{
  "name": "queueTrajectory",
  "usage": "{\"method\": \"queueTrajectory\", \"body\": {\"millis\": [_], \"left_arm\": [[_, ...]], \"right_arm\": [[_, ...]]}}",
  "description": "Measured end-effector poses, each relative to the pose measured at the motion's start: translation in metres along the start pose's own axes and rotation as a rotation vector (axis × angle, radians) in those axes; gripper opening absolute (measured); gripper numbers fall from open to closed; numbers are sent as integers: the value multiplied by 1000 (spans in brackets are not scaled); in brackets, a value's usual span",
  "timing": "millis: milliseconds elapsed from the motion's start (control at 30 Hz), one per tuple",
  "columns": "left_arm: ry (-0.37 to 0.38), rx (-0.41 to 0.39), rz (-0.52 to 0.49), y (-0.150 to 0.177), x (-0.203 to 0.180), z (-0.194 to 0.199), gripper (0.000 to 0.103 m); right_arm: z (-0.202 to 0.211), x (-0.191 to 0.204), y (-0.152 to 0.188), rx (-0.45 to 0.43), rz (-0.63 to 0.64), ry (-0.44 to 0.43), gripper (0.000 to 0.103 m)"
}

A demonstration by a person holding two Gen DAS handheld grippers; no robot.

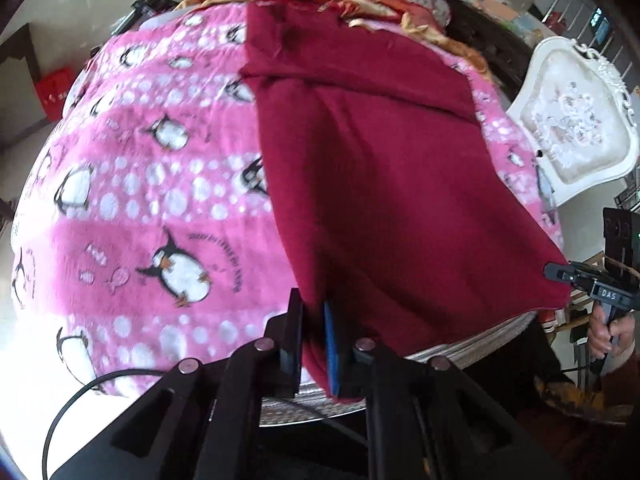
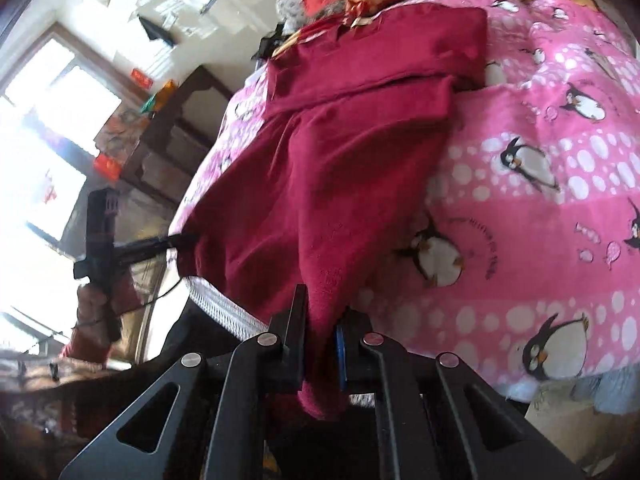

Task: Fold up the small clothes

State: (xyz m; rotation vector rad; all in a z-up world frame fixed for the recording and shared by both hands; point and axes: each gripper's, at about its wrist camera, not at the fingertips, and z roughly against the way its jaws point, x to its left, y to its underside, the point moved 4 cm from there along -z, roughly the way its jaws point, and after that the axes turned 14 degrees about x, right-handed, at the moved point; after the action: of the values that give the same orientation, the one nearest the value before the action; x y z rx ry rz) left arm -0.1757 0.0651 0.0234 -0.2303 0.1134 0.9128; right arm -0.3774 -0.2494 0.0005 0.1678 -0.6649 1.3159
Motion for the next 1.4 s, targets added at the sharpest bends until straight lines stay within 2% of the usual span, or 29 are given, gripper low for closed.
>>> {"method": "queueTrajectory", "body": {"millis": [100, 167, 233, 267, 333, 367, 433, 633, 1000, 1400], "left_arm": [[17, 49, 58, 5, 11, -19, 10], [2, 60, 77, 8, 13, -26, 15], [-17, 63, 81, 8, 14, -30, 27], [-19, 63, 92, 7, 16, -30, 31], [-26, 54, 115, 5, 21, -30, 48], [-33, 43, 126, 3, 22, -29, 49], [-61, 36, 122, -1, 22, -26, 49], [-129, 47, 84, -5, 14, -29, 49], [-133, 66, 96, -4, 17, -34, 49], [-109, 124, 111, 8, 16, -30, 49]], "right_arm": [[-18, -22, 3, 25, -67, 70, 0], [-24, -35, 3, 29, -127, 57, 0], [-24, -41, 4, 27, -162, -19, 0], [-23, -40, 4, 22, -154, -24, 0], [-22, -35, 5, 18, -109, 6, 5], [-24, -32, 5, 22, -88, 23, 7], [-27, -27, 3, 27, -61, 41, 13], [-30, -23, -6, 50, -46, 55, 15], [-30, -17, -6, 97, -28, 104, 15], [-38, -14, -17, 102, -26, 93, 16]]}}
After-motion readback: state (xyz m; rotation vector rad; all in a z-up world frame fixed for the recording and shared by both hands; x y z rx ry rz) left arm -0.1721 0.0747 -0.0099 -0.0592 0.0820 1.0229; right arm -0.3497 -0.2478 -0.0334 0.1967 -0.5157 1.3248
